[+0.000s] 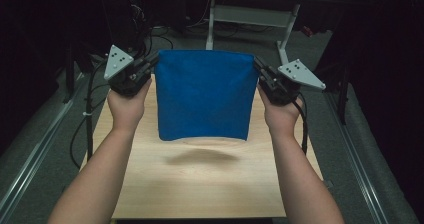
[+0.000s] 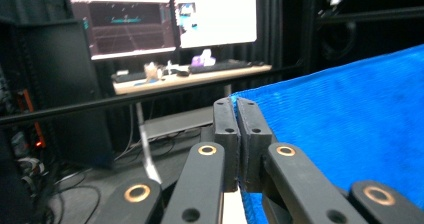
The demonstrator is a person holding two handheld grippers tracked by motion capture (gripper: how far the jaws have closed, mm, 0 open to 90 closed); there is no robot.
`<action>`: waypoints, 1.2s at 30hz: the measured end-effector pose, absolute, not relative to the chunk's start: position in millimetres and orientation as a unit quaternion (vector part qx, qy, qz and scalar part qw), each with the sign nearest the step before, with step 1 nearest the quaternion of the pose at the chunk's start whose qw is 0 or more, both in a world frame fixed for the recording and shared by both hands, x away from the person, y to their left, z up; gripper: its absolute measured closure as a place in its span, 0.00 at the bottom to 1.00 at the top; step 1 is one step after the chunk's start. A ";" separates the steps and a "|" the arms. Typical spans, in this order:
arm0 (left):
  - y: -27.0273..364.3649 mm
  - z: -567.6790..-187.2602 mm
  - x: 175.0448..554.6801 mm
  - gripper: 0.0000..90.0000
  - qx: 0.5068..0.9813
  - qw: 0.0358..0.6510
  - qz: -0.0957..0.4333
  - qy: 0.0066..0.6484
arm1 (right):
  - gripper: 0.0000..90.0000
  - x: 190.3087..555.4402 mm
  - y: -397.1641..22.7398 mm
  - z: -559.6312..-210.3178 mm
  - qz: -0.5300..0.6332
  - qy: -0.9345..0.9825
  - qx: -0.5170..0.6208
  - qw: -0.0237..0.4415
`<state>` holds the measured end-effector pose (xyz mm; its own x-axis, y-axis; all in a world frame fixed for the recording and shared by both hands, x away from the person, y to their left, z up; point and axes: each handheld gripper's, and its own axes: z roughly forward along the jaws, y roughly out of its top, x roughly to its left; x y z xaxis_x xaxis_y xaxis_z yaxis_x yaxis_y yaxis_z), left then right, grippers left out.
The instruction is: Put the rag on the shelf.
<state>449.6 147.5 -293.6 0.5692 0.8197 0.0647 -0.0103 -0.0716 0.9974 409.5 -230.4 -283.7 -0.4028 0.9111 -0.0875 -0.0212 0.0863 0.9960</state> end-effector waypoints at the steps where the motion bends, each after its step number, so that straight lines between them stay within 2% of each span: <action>1: 147.3 -294.4 456.7 0.99 0.651 0.598 0.345 0.317 | 0.98 416.2 -231.2 -283.3 0.569 0.613 0.368 0.406; 10: 142.5 -304.9 502.4 0.99 0.667 0.565 0.344 0.343 | 0.98 463.1 -231.2 -290.1 0.539 0.624 0.398 0.402; 14: 141.3 -315.4 518.9 0.99 0.682 0.544 0.336 0.356 | 0.98 487.1 -233.0 -303.9 0.516 0.637 0.419 0.391; 18: 139.0 -337.6 537.4 0.99 0.708 0.513 0.305 0.376 | 0.98 508.3 -237.4 -324.4 0.496 0.650 0.443 0.368; 23: 135.5 -366.5 546.1 0.99 0.732 0.486 0.276 0.390 | 0.99 519.4 -234.9 -354.2 0.469 0.673 0.454 0.349; 36: 136.9 -425.2 548.8 0.99 0.767 0.456 0.200 0.405 | 0.99 526.6 -235.7 -399.1 0.441 0.701 0.466 0.311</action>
